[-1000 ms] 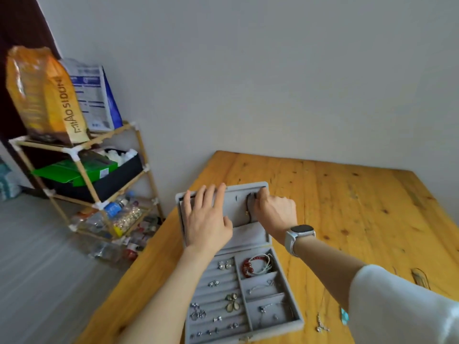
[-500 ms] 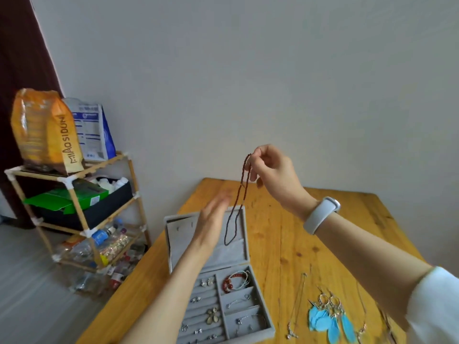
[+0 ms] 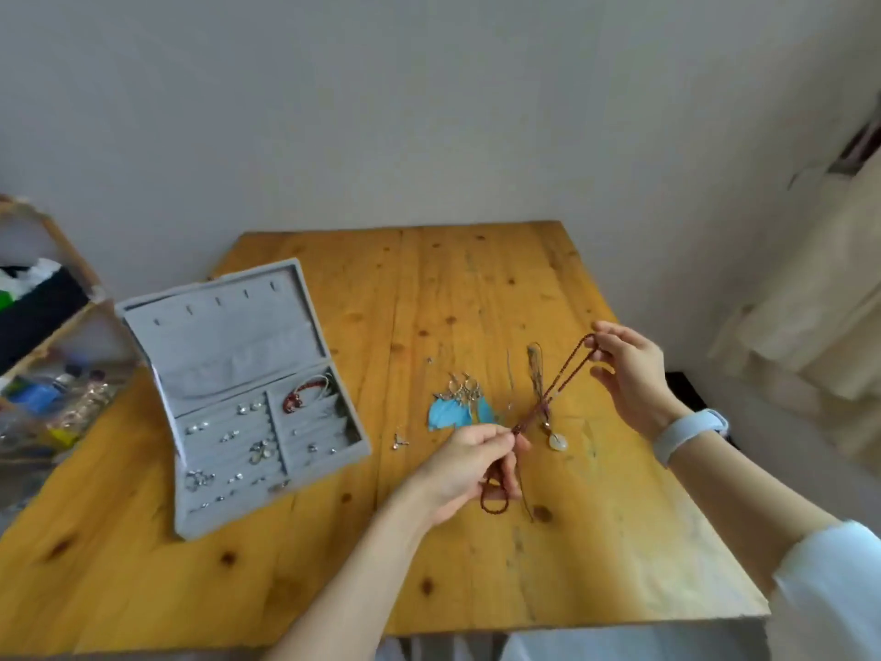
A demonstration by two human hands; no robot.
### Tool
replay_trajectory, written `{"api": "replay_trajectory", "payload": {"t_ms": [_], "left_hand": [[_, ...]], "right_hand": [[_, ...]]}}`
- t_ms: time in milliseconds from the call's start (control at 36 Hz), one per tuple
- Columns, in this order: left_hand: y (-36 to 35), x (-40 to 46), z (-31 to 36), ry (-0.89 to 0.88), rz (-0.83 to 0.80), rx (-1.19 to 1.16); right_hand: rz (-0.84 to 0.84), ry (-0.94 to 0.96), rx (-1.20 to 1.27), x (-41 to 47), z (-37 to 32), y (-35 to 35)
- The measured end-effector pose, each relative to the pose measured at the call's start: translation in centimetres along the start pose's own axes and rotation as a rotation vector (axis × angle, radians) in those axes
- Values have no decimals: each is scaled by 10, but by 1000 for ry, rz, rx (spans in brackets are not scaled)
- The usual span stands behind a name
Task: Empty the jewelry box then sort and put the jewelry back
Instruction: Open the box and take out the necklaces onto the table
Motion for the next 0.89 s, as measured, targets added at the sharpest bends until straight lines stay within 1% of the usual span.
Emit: {"api": "replay_trajectory", "payload": {"t_ms": [56,111,167,250,333,444,556,694,778,889], "left_hand": [[-20,12,-14,60,19,36],[-37,24,-26,100,82,89],[-52,36,-36,103,152,188],[-66,52,-44,62,251,392],[-75,69,-48,30,318,586],[-78,85,-48,12,360,834],[-80,98,-40,-73,338,988],[-82,108,-37,-188,334,1346],[-76,116,-46,-248,405,1468],[-68,116,-45,-255,430,1516]], "right_hand": [[47,-48,-36,-5,21,34],[81,-79,-123,-5,35,60],[91,-90,-237,-1,44,78],[77,-84,-382,10,51,92],[39,-67,-517,29,53,93],[-18,-28,-659,58,50,85],[-81,14,-795,85,45,74],[-133,3,-844,110,52,69],[-165,15,-897,117,54,68],[-177,104,-1017,117,53,67]]}}
Point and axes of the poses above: each hand's wrist, its own x-axis towards the middle knuckle, its own y-axis out of the back of the hand, z = x × y, the point moved 3 cm from there along x, towards the middle knuckle, and after that the axes turned 12 degrees about -z, right-handed, at the moved point
